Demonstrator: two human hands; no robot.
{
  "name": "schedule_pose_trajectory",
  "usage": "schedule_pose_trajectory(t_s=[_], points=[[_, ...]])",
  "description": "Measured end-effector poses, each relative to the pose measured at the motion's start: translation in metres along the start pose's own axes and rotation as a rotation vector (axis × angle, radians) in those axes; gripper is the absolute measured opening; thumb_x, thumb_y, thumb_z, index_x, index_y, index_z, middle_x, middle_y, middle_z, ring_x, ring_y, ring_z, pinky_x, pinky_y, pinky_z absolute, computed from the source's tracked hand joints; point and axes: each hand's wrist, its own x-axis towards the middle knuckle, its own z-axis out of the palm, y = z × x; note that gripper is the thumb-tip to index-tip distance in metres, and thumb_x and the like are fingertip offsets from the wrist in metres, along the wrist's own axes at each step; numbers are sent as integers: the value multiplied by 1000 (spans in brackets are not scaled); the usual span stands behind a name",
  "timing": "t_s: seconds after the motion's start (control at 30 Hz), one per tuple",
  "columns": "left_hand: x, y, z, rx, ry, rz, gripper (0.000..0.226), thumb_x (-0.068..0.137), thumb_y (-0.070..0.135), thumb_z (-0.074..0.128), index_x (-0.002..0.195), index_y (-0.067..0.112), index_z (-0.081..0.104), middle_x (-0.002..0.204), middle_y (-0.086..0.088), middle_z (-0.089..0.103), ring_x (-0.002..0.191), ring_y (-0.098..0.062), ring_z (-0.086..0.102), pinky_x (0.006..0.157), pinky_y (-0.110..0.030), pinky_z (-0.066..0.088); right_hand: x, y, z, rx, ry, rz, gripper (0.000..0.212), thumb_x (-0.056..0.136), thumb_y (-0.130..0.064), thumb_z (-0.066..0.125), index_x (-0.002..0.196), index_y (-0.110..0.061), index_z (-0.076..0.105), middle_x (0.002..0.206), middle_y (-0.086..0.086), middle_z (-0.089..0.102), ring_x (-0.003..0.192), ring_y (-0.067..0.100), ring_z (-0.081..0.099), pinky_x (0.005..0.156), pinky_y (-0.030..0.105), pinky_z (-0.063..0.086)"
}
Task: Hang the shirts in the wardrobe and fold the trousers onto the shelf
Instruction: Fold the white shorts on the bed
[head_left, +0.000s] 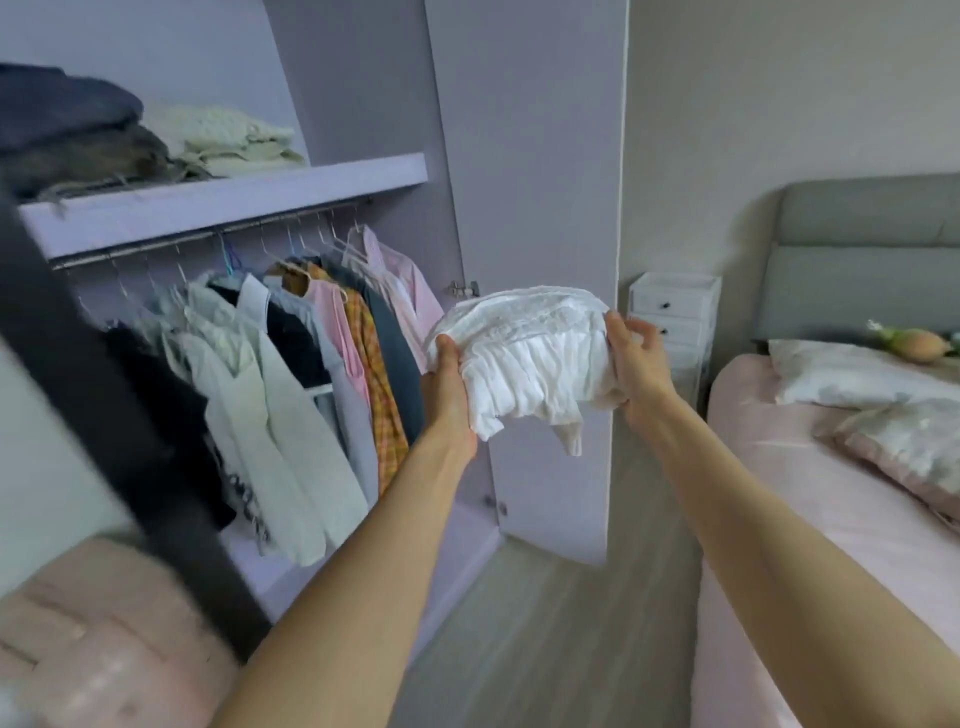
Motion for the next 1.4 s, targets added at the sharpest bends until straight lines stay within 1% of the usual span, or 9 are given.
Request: schedule_pose_trajectory(t_s=[0.23, 0.53, 0.77, 0.87, 1.03, 1.1, 1.2, 1.3, 1.4], points=[[161, 108, 52, 65, 122, 183, 45, 95, 41, 48, 120, 6, 57, 106, -9, 67, 93, -25, 65, 81, -36, 53, 172, -54, 93, 65, -488, -19, 40, 84, -37, 64, 117, -27, 43, 110, -1, 58, 94, 20, 65, 59, 35, 56], [307, 258, 50, 361, 494, 509, 64, 96, 40, 43, 141, 1, 20, 146, -16, 33, 129, -32, 39, 104, -39, 36, 294, -108, 280, 158, -530, -283, 11, 89, -16, 59, 99, -18, 55, 97, 7, 64, 87, 25, 65, 61, 36, 57], [420, 390, -11, 533, 467, 549, 88, 84, 67, 44, 146, 11, 19, 144, -10, 39, 126, -33, 44, 105, -43, 37, 376, -149, 465, 208, -644, -422, 50, 87, -22, 62, 130, -6, 41, 122, 15, 57, 107, 29, 60, 81, 48, 55], [461, 412, -54, 744, 630, 521, 83, 90, 52, 47, 148, 9, 6, 147, -14, 33, 129, -34, 40, 100, -33, 36, 408, -133, 538, 15, -715, -450, 62, 90, -30, 59, 140, -13, 27, 135, 10, 48, 120, 28, 50, 98, 50, 44], [509, 386, -123, 1793, 735, 53, 60, 100, 39, 25, 146, 38, -13, 155, -5, -21, 141, -41, -12, 111, -61, 10, 464, -74, 585, -1110, -873, -654, 62, 94, -56, 28, 148, -28, 16, 154, 9, 21, 139, 32, 23, 113, 49, 20], [513, 389, -124, 2027, 651, -26, 53, 100, 35, 20, 148, 38, -2, 158, 3, -9, 143, -33, -12, 109, -65, 6, 473, -69, 592, -1238, -852, -674, 61, 94, -59, 17, 148, -33, 8, 158, 4, 5, 143, 32, 8, 113, 57, 10], [504, 391, -105, 1989, 670, -49, 50, 99, 31, 24, 148, 33, 14, 157, 1, 13, 144, -30, 6, 108, -66, 2, 466, -72, 590, -1331, -802, -710, 60, 95, -57, 13, 148, -31, 1, 157, 0, -11, 144, 32, -6, 109, 63, 2], [473, 375, -93, 1735, 854, 299, 39, 95, 29, 35, 134, 30, 44, 143, -1, 39, 132, -27, 33, 109, -64, 3, 446, -78, 573, -1217, -652, -932, 53, 99, -42, 21, 147, -22, 13, 157, 4, 5, 144, 30, 3, 111, 61, 4], [419, 334, -82, 1608, 1116, 670, 39, 94, 31, 44, 132, 24, 50, 139, -1, 46, 128, -24, 40, 111, -56, 16, 411, -69, 545, -641, -640, -1253, 43, 97, -23, 32, 138, -13, 39, 147, 6, 37, 140, 22, 23, 114, 51, 5]])
